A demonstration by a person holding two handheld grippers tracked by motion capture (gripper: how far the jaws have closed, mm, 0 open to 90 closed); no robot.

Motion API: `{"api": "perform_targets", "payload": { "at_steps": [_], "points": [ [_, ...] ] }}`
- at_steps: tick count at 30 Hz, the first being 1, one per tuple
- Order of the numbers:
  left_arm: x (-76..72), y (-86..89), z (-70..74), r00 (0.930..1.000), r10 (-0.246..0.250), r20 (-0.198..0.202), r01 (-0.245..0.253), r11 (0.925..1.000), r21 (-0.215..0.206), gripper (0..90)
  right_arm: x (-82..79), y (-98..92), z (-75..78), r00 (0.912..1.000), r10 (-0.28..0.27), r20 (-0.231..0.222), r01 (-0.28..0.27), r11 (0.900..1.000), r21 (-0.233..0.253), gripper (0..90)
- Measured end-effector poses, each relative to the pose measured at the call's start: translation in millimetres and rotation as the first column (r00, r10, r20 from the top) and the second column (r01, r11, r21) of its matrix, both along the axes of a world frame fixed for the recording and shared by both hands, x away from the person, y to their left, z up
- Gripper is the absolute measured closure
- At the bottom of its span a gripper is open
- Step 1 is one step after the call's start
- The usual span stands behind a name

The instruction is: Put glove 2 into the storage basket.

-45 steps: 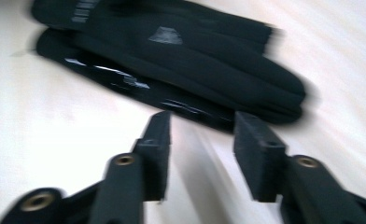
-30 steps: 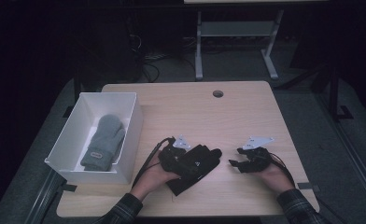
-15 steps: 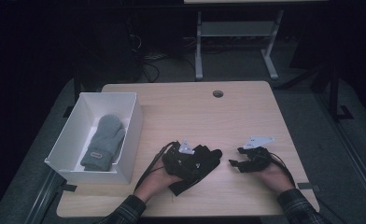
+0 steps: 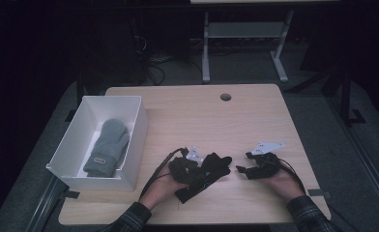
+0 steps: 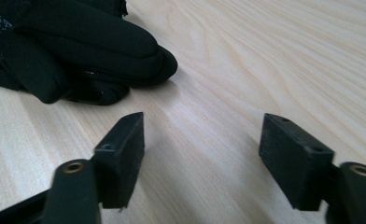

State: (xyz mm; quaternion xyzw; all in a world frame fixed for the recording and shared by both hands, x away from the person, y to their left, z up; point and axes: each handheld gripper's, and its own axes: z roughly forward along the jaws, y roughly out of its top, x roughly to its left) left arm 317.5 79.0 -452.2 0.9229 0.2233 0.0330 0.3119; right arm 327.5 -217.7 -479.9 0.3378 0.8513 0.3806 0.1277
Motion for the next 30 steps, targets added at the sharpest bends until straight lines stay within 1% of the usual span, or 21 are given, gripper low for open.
{"api": "perform_targets", "payload": {
  "at_steps": [1, 2, 3, 4, 5, 6, 9, 10, 11, 13, 16, 17, 20, 21, 22, 24, 25, 27, 30],
  "points": [
    [-0.1, 0.3, 0.9, 1.0, 0.005, 0.001, -0.005, 1.0, -0.004, 63.8, 0.1, 0.1, -0.9, 1.0, 0.005, 0.008, -0.005, 1.0, -0.002, 27.7],
    [-0.4, 0.1, 2.0, 0.9999, 0.012, -0.007, -0.012, 0.9998, -0.014, 64.3, -0.2, 0.5, -1.0, 1.0, 0.003, 0.009, -0.003, 1.0, -0.001, 27.5],
    [0.4, 0.8, 4.2, 0.9998, 0.008, -0.017, -0.008, 0.9999, -0.01, 64.5, -0.2, 0.7, -1.1, 1.0, 0.001, 0.01, -0.001, 1.0, -0.001, 27.4],
    [0.5, 1.2, 6.1, 0.9996, 0.012, -0.024, -0.013, 0.9997, -0.019, 64.6, -0.4, 0.8, -1.0, 1.0, 0.0, 0.009, 0.0, 1.0, -0.001, 27.4],
    [1.4, 2.9, 10.6, 0.9995, 0.011, -0.031, -0.012, 0.9994, -0.032, 64.7, -0.4, 0.8, -1.1, 1.0, 0.0, 0.009, 0.0, 1.0, -0.001, 27.4],
    [2.6, 4.9, 15.0, 0.9993, 0.006, -0.036, -0.007, 0.9995, -0.032, 64.7, -0.4, 0.9, -1.1, 1.0, -0.002, 0.01, 0.002, 1.0, 0.0, 27.4],
    [5.8, 11.7, 29.3, 0.999, 0.032, -0.03, -0.034, 0.9983, -0.048, 64.8, -0.3, 0.9, -1.2, 0.9999, -0.001, 0.01, 0.001, 1.0, 0.001, 26.9],
    [9.1, 16.9, 40.7, 0.9984, 0.046, -0.032, -0.048, 0.9967, -0.066, 64.7, -0.4, 1.0, -1.2, 1.0, 0.0, 0.01, 0.0, 1.0, 0.0, 26.8],
    [9.3, 17.6, 43.9, 0.9977, 0.059, -0.034, -0.062, 0.995, -0.079, 64.7, -0.3, 1.0, -1.3, 0.9999, 0.0, 0.011, 0.0, 1.0, 0.0, 26.4],
    [13.0, 23.8, 60.3, 0.9974, 0.07, -0.019, -0.071, 0.9945, -0.077, 64.6, -0.5, 1.3, -1.1, 1.0, -0.005, 0.005, 0.005, 1.0, 0.001, 25.6],
    [19.3, 33.9, 85.2, 0.9944, 0.106, 0.001, -0.106, 0.9903, -0.091, 64.5, -0.5, 1.5, -1.2, 1.0, -0.005, 0.004, 0.005, 1.0, 0.001, 25.2],
    [21.7, 37.7, 92.7, 0.9927, 0.12, 0.005, -0.119, 0.9881, -0.097, 64.5, -0.5, 1.5, -1.2, 1.0, -0.004, 0.005, 0.004, 1.0, 0.001, 25.0],
    [30.3, 51.5, 115.1, 0.9878, 0.154, 0.023, -0.151, 0.9836, -0.099, 64.5, -0.5, 1.6, -1.2, 1.0, -0.003, 0.004, 0.003, 1.0, 0.0, 24.9],
    [32.4, 55.2, 119.6, 0.9868, 0.16, 0.027, -0.156, 0.9827, -0.099, 64.5, -0.4, 1.5, -1.2, 1.0, -0.002, 0.005, 0.002, 1.0, -0.001, 24.8],
    [35.4, 61.2, 126.4, 0.9836, 0.179, 0.027, -0.174, 0.978, -0.114, 64.5, -0.7, 1.7, -1.1, 1.0, -0.004, 0.002, 0.004, 1.0, 0.003, 24.8],
    [40.0, 71.6, 136.3, 0.9795, 0.199, 0.032, -0.194, 0.974, -0.117, 64.5, -0.6, 1.7, -1.1, 1.0, -0.004, 0.003, 0.004, 1.0, 0.003, 24.8],
    [41.7, 75.8, 140.2, 0.9769, 0.211, 0.035, -0.206, 0.9712, -0.12, 64.5, -0.6, 1.7, -1.1, 1.0, -0.004, 0.003, 0.004, 1.0, 0.002, 24.8],
    [46.4, 91.1, 153.0, 0.9692, 0.243, 0.043, -0.235, 0.9632, -0.13, 64.5, -0.5, 1.5, -1.2, 1.0, -0.002, 0.005, 0.002, 1.0, 0.0, 24.8],
    [49.2, 106.4, 164.4, 0.958, 0.282, 0.053, -0.272, 0.9518, -0.141, 64.5, -0.5, 1.7, -1.2, 1.0, -0.003, 0.004, 0.003, 1.0, 0.003, 24.8]
  ]
}}
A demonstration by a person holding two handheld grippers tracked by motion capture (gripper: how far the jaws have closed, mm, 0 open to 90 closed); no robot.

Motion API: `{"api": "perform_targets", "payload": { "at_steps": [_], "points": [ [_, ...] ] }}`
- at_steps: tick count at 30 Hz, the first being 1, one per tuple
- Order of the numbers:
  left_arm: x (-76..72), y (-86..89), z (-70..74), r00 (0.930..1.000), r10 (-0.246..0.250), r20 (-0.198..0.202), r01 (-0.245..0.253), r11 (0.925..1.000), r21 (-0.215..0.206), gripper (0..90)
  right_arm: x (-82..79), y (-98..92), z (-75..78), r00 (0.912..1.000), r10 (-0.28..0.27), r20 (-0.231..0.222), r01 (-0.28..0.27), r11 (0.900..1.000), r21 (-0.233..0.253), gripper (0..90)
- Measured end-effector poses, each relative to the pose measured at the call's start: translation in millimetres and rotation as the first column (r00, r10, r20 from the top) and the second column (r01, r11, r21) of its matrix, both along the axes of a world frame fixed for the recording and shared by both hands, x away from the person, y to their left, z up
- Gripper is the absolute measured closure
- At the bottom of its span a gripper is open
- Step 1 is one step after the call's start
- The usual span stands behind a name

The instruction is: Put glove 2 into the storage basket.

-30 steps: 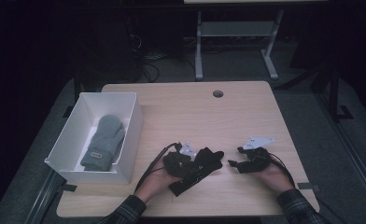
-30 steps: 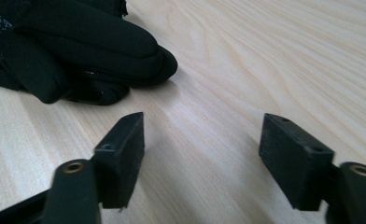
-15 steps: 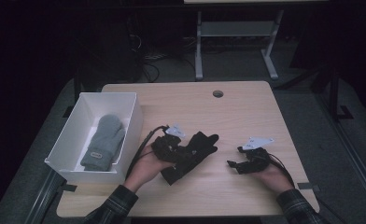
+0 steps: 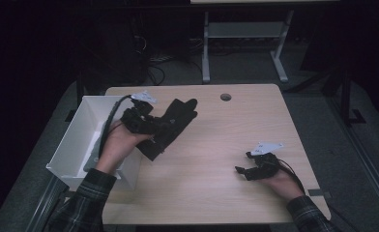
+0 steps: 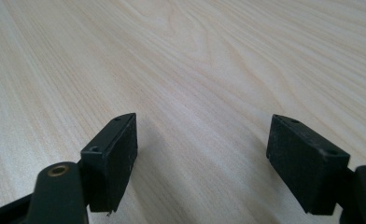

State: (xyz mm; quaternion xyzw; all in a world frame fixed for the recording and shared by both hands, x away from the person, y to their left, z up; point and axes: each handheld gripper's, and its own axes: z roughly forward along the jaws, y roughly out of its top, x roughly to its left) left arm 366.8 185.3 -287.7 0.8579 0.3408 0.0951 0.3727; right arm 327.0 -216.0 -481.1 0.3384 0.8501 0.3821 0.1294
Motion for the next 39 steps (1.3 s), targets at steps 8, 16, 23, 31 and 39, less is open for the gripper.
{"api": "perform_targets", "payload": {
  "at_steps": [8, 16, 23, 31, 39],
  "points": [
    [5.0, 60.0, 18.9, 0.988, 0.152, 0.028, -0.151, 0.9883, -0.02, 64.4, 0.1, 0.1, 0.0, 1.0, 0.0, 0.001, 0.0, 1.0, -0.002, 24.5],
    [7.7, 114.9, -2.2, 0.9461, 0.324, -0.003, -0.324, 0.9458, 0.027, 64.2, 0.2, 0.8, 0.0, 1.0, -0.004, -0.002, 0.004, 1.0, 0.002, 24.4],
    [10.3, 141.9, -42.5, 0.9066, 0.418, -0.058, -0.412, 0.9065, 0.093, 64.0, 0.1, 0.9, 0.0, 1.0, -0.005, -0.003, 0.005, 1.0, 0.001, 24.4],
    [14.1, 152.0, -82.0, 0.876, 0.471, -0.105, -0.447, 0.8738, 0.192, 62.3, 0.0, 1.0, 0.0, 1.0, -0.007, -0.003, 0.007, 1.0, 0.002, 24.4],
    [16.3, 157.7, -85.6, 0.8634, 0.498, -0.081, -0.477, 0.8586, 0.187, 36.1, 0.0, 1.0, 0.1, 1.0, -0.007, -0.004, 0.007, 1.0, 0.002, 24.4]
  ]
}}
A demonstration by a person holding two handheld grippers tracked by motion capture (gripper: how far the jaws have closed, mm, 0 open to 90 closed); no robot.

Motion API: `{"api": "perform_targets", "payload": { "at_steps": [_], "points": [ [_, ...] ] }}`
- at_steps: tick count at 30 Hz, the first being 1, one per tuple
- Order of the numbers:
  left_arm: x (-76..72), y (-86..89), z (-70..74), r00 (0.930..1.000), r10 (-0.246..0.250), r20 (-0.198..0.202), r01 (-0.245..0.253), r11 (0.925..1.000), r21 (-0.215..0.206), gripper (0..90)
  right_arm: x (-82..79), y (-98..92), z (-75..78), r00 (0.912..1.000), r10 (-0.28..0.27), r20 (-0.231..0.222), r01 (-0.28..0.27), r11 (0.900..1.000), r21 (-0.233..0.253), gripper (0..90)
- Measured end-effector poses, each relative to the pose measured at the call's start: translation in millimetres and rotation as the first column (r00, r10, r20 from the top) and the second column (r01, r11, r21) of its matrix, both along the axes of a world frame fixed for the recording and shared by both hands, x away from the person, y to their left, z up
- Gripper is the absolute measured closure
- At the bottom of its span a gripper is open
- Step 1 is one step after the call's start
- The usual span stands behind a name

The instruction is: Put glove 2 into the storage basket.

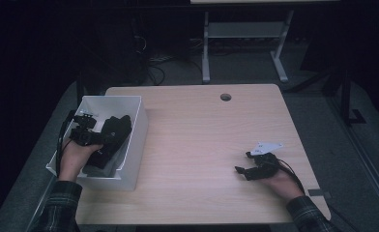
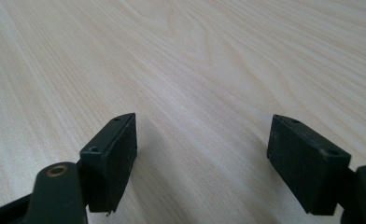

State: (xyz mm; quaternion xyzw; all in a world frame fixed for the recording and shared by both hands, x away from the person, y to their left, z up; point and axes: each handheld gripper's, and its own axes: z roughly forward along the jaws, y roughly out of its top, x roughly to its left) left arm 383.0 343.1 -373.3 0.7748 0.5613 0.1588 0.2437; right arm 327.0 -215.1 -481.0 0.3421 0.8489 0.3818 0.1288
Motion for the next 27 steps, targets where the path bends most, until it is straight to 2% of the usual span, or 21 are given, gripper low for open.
{"api": "perform_targets", "payload": {
  "at_steps": [1, 2, 8, 13, 17, 22, 27],
  "points": [
    [0.3, 0.2, 6.6, 0.9999, 0.001, 0.016, -0.001, 1.0, -0.004, 33.4, 0.0, 0.0, 0.0, 1.0, 0.0, 0.0, 0.0, 1.0, 0.0, 24.4],
    [0.3, 0.2, 6.6, 0.9999, 0.001, 0.016, -0.001, 1.0, -0.004, 28.4, 0.0, 0.0, 0.0, 1.0, 0.0, 0.0, 0.0, 1.0, 0.0, 24.4],
    [-0.3, -7.6, 25.8, 0.9966, -0.032, 0.076, 0.034, 0.999, -0.028, 26.6, 0.0, 0.0, 0.0, 1.0, 0.0, 0.0, 0.0, 1.0, 0.0, 24.4],
    [-2.3, -26.9, 41.7, 0.9878, -0.091, 0.126, 0.099, 0.9933, -0.06, 25.9, 0.0, 0.0, 0.0, 1.0, 0.0, 0.0, 0.0, 1.0, 0.0, 24.4],
    [-5.6, -50.5, 52.7, 0.9742, -0.154, 0.165, 0.169, 0.982, -0.085, 25.2, 0.0, 0.0, 0.0, 1.0, 0.001, -0.001, -0.001, 1.0, 0.0, 24.2],
    [-8.9, -80.8, 61.6, 0.9556, -0.216, 0.201, 0.243, 0.9617, -0.126, 25.2, 0.0, 0.0, 0.0, 1.0, 0.002, 0.0, -0.002, 1.0, 0.0, 24.1],
    [-15.1, -113.0, 64.7, 0.9339, -0.279, 0.223, 0.313, 0.9402, -0.134, 25.1, 0.0, 0.1, 0.0, 1.0, 0.002, 0.001, -0.002, 1.0, 0.0, 24.1]
  ]
}}
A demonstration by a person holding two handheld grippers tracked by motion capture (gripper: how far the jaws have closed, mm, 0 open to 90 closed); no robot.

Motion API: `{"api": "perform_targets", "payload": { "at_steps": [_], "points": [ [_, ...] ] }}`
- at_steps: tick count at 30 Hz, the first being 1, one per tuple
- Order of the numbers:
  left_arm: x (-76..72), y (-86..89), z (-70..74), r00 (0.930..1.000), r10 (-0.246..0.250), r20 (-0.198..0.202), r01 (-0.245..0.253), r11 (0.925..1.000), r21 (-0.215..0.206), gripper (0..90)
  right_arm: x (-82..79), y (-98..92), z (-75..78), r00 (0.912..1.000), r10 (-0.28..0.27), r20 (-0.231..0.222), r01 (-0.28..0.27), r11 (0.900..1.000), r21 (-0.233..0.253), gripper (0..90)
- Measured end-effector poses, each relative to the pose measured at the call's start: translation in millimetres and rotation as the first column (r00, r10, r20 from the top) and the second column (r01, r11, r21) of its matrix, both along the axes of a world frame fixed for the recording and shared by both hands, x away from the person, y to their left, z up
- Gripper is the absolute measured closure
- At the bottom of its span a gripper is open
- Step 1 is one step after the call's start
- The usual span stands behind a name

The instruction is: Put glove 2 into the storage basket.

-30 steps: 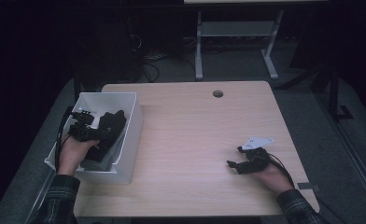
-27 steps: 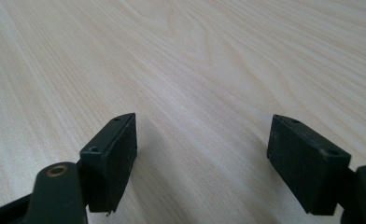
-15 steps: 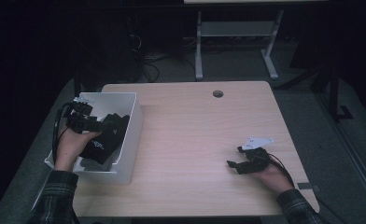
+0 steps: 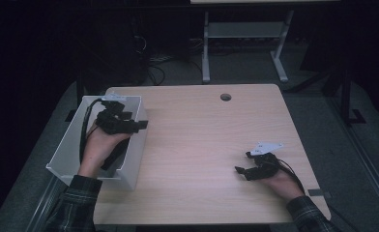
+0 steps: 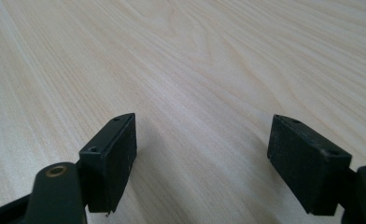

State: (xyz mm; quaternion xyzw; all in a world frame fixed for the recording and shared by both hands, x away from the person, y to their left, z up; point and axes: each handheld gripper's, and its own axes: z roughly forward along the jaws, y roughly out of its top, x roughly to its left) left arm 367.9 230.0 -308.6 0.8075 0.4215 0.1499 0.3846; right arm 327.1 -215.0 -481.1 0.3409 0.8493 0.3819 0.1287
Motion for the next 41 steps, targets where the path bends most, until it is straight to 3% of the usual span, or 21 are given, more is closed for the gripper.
{"api": "perform_targets", "payload": {
  "at_steps": [11, 18, 32, 35, 41],
  "points": [
    [-17.3, -68.7, -7.7, 0.9903, -0.138, 0.018, 0.138, 0.9901, -0.024, 25.1, -0.1, 0.2, 0.0, 1.0, -0.001, -0.001, 0.001, 1.0, 0.0, 23.9],
    [-23.6, -101.3, -37.1, 0.9798, -0.2, -0.011, 0.2, 0.9798, -0.01, 25.1, -0.2, 0.2, 0.0, 1.0, 0.001, -0.002, -0.001, 1.0, 0.0, 23.9],
    [-33.0, -127.8, -120.8, 0.9565, -0.264, -0.124, 0.273, 0.96, 0.062, 23.6, -0.1, 0.0, 0.0, 1.0, 0.004, -0.001, -0.004, 1.0, -0.003, 23.8],
    [-35.1, -129.0, -131.8, 0.9513, -0.272, -0.145, 0.286, 0.954, 0.089, 23.5, -0.1, 0.0, 0.1, 1.0, 0.004, -0.001, -0.004, 1.0, -0.004, 23.8],
    [-36.3, -129.4, -140.2, 0.9497, -0.272, -0.155, 0.29, 0.9511, 0.107, 23.3, -0.1, 0.0, 0.0, 1.0, 0.004, -0.001, -0.004, 1.0, -0.003, 23.9]
  ]
}}
